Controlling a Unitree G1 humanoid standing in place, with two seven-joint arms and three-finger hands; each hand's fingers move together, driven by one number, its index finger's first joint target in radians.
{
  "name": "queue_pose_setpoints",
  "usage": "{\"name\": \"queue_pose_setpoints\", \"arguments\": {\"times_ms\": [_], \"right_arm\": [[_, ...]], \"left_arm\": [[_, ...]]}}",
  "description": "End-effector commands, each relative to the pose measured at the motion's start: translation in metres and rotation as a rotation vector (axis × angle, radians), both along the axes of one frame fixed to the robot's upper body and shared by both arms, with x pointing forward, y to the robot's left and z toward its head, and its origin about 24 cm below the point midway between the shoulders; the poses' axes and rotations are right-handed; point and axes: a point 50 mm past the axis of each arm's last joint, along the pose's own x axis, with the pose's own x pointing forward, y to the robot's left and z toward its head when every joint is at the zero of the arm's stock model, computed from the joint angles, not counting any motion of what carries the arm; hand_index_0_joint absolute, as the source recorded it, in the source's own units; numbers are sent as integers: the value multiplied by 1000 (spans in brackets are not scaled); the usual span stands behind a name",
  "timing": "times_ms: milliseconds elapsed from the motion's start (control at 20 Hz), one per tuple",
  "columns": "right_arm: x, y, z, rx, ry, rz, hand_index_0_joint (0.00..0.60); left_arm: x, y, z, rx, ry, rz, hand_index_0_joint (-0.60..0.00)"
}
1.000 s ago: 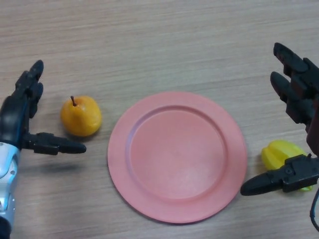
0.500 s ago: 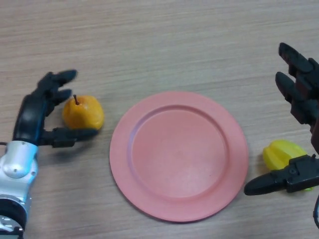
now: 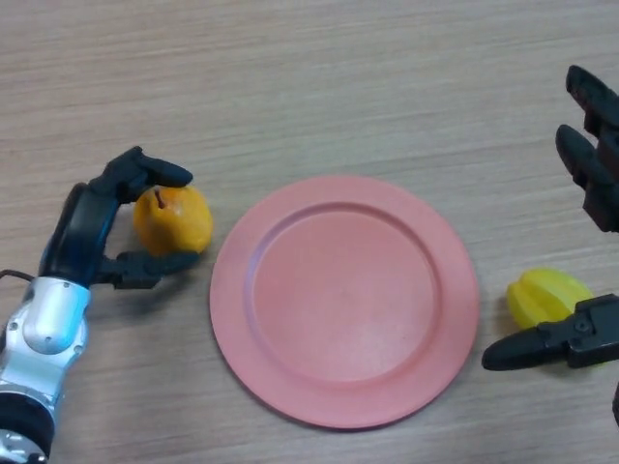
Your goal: Pick up the yellow pear and place it on the plate
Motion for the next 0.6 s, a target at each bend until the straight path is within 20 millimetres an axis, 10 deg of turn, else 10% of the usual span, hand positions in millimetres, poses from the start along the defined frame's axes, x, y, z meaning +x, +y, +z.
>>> {"name": "queue_pose_setpoints", "arguments": {"times_ms": [50, 300, 600], "right_arm": [[-10, 4, 24, -37, -173, 34, 0], [-10, 6, 24, -55, -181, 53, 0], [-8, 7, 20, -41, -157, 78, 0]], "left_arm": [[2, 24, 64, -77, -281, 41, -600], [-21, -15, 85, -118, -260, -147, -600], [-27, -70, 47, -186, -24, -324, -600]]}}
